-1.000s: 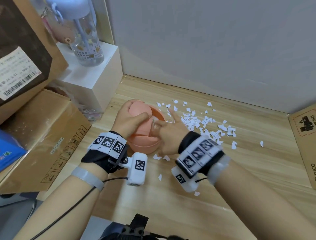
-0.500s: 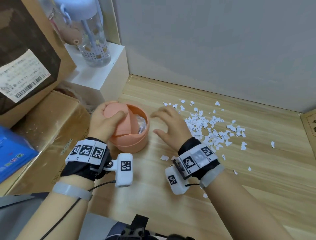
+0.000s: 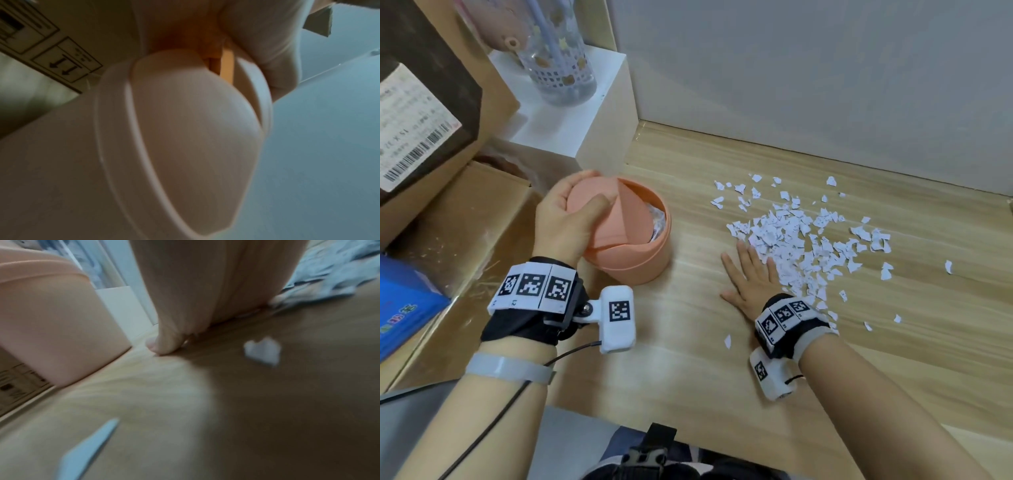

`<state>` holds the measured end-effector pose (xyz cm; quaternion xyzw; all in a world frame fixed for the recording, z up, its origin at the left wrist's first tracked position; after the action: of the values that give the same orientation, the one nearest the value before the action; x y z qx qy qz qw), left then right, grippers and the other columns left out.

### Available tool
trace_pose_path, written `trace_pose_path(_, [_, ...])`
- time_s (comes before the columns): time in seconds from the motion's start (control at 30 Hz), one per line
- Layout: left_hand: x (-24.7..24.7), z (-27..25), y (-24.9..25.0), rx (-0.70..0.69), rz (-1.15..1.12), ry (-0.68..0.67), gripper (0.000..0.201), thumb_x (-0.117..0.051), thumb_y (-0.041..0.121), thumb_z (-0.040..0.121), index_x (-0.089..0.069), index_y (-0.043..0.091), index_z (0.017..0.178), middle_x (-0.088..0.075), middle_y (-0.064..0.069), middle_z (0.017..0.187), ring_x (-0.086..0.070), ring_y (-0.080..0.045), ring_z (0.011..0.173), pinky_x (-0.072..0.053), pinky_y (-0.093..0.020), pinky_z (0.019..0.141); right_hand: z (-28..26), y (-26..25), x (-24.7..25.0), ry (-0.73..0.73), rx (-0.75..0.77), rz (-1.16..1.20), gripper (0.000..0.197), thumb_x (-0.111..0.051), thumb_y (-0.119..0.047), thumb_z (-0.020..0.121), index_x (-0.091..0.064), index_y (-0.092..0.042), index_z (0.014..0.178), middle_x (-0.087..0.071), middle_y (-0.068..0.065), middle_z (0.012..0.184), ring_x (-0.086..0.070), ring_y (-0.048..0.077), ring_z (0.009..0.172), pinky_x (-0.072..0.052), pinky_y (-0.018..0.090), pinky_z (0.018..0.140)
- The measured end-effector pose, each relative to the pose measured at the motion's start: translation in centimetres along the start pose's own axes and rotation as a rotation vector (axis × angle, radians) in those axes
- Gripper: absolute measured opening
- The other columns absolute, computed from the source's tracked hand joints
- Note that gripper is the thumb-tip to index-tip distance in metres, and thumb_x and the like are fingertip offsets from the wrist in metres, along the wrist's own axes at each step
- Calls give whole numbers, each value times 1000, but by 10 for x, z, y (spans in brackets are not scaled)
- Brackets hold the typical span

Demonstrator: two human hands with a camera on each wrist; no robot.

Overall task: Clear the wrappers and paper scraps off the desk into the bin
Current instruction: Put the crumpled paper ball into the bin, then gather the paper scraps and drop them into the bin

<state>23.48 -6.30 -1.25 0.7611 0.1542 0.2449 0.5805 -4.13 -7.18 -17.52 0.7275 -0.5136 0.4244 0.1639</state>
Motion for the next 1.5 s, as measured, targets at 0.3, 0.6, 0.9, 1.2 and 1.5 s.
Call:
trace_pose_path(0.3, [-35,-5,5,-84,46,-92,46,-65,18,79,-55,19,124,-56,3,119,-52,-12,110,-44,-13,88,-37,-52,-20,-170,367,-189,99,-52,-61,77,18,-30,140,43,1,133,35,18,128,22,45,105])
trace_pose_path(0.6, [-33,-22,5,-131,247,-112,59,-67,21,50,-50,30,106,-53,7,110,-49,-13,102,-38,-12,77,-19,16,3,85,-97,-21,55,-19,-39,97,15,-35,141,31,3,150,24,21,140,17,49,110])
trace_pose_path(0.9, [34,-23,4,-138,296,59,54,-63,20,52,-53,30,104,-55,6,109,-49,-11,100,-38,-13,79,2,-109,-20,-104,441,-129,60,-31,-46,94,2,-35,143,22,-4,153,21,17,141,18,45,110])
trace_pose_path(1.2, [20,-9,5,-128,248,-1,55,-63,20,51,-54,30,104,-54,18,100,-50,-8,97,-40,-7,81,32,24,30,95,-90,151,63,-31,-44,94,8,-31,143,23,-3,153,21,18,141,14,45,113])
trace_pose_path(1.5, [-74,44,33,-165,239,-158,57,-70,3,68,-50,18,120,-50,3,114,-47,-11,101,-37,-3,76,43,-36,37,5,155,61,79,-49,-41,87,2,-24,145,20,6,154,17,24,142,10,45,114])
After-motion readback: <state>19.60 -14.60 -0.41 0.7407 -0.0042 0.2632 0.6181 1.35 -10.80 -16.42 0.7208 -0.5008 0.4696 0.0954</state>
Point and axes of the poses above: each hand's wrist, its own z-axis towards the middle knuckle, its own x-axis out of the back of the hand, y = z × x, the point moved 10 cm from there along z, towards the middle knuckle
